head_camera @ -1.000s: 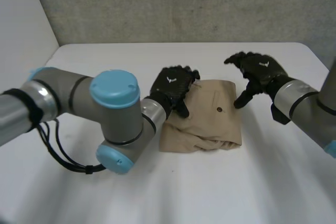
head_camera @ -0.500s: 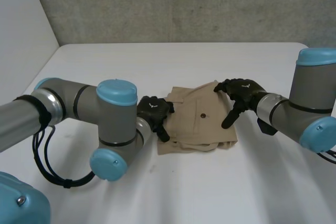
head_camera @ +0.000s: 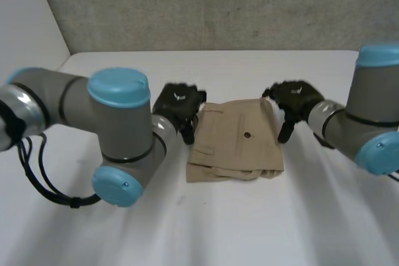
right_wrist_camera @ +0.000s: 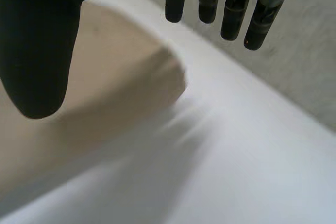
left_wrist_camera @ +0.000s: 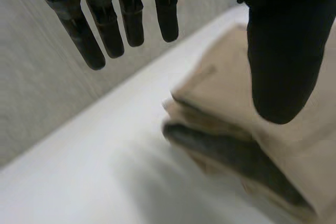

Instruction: Fold the shorts.

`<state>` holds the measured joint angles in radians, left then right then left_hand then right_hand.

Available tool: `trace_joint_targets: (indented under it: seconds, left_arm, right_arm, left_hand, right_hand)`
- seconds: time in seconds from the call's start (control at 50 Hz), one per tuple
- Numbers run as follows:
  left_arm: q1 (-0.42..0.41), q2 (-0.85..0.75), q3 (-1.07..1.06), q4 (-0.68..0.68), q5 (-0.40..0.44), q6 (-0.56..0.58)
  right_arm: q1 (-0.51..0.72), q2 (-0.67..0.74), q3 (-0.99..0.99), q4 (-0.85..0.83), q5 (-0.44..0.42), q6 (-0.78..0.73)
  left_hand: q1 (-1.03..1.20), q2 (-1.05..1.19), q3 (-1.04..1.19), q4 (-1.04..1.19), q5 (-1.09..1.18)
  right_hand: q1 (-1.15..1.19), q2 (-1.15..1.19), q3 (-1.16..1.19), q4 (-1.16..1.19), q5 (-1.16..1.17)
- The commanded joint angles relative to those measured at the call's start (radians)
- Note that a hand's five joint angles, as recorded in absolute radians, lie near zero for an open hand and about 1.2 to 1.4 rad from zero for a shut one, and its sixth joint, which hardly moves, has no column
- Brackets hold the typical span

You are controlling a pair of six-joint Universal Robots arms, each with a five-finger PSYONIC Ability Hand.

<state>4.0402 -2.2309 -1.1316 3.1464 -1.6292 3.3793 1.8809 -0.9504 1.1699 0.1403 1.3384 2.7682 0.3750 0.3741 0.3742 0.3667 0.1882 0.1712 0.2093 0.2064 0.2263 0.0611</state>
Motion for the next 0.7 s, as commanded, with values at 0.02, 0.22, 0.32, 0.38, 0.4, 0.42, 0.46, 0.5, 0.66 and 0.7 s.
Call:
trace_joint_targets:
  seconds: [0.02,0.22,0.32,0.38,0.4,0.42,0.46,0.5,0.66,0.7]
  left_arm:
    - [0.013,0.172,-0.023,0.001,-0.006,-0.02]
    - [0.146,0.417,-0.109,-0.009,-0.011,-0.159]
    - [0.221,0.553,-0.201,-0.071,-0.009,-0.184]
    - [0.238,0.609,-0.247,-0.12,-0.008,-0.186]
    - [0.24,0.622,-0.258,-0.13,-0.008,-0.186]
    - [0.241,0.632,-0.27,-0.138,-0.008,-0.187]
    - [0.244,0.658,-0.304,-0.149,-0.009,-0.187]
    - [0.246,0.668,-0.313,-0.149,-0.011,-0.186]
    - [0.278,0.726,-0.355,-0.149,-0.009,-0.202]
    - [0.283,0.728,-0.355,-0.149,-0.009,-0.213]
  right_arm:
    - [-0.013,-0.218,0.013,-0.07,0.064,0.109]
    - [-0.013,-0.452,0.086,-0.102,0.18,0.172]
    - [-0.02,-0.528,0.14,-0.093,0.18,0.171]
    - [-0.023,-0.557,0.172,-0.076,0.18,0.169]
    - [-0.025,-0.564,0.18,-0.07,0.18,0.168]
    - [-0.026,-0.568,0.186,-0.064,0.18,0.169]
    - [-0.029,-0.577,0.203,-0.05,0.182,0.171]
    - [-0.034,-0.581,0.214,-0.039,0.183,0.172]
    - [-0.043,-0.619,0.26,-0.03,0.212,0.174]
    - [-0.043,-0.623,0.263,-0.03,0.226,0.174]
  left_hand:
    - [-0.076,-0.075,-0.075,-0.068,-0.064]
    - [-0.188,-0.187,-0.187,-0.18,-0.176]
    - [-0.191,-0.19,-0.19,-0.183,-0.179]
    - [-0.191,-0.19,-0.19,-0.183,-0.179]
    - [-0.191,-0.19,-0.19,-0.183,-0.179]
    - [-0.191,-0.19,-0.19,-0.183,-0.179]
    - [-0.191,-0.19,-0.19,-0.183,-0.179]
    - [-0.191,-0.19,-0.19,-0.183,-0.179]
    - [-0.191,-0.19,-0.19,-0.183,-0.179]
    - [-0.188,-0.187,-0.187,-0.18,-0.176]
  right_hand:
    - [0.003,-0.035,-0.032,-0.052,-0.061]
    - [0.003,-0.035,-0.032,-0.052,-0.061]
    - [0.003,-0.035,-0.032,-0.052,-0.061]
    - [0.003,-0.035,-0.032,-0.052,-0.061]
    - [0.003,-0.035,-0.032,-0.052,-0.061]
    - [0.003,-0.035,-0.032,-0.052,-0.061]
    - [0.003,-0.035,-0.032,-0.052,-0.061]
    - [0.003,-0.035,-0.032,-0.052,-0.061]
    - [0.003,-0.035,-0.032,-0.052,-0.061]
    - [0.003,-0.035,-0.032,-0.052,-0.061]
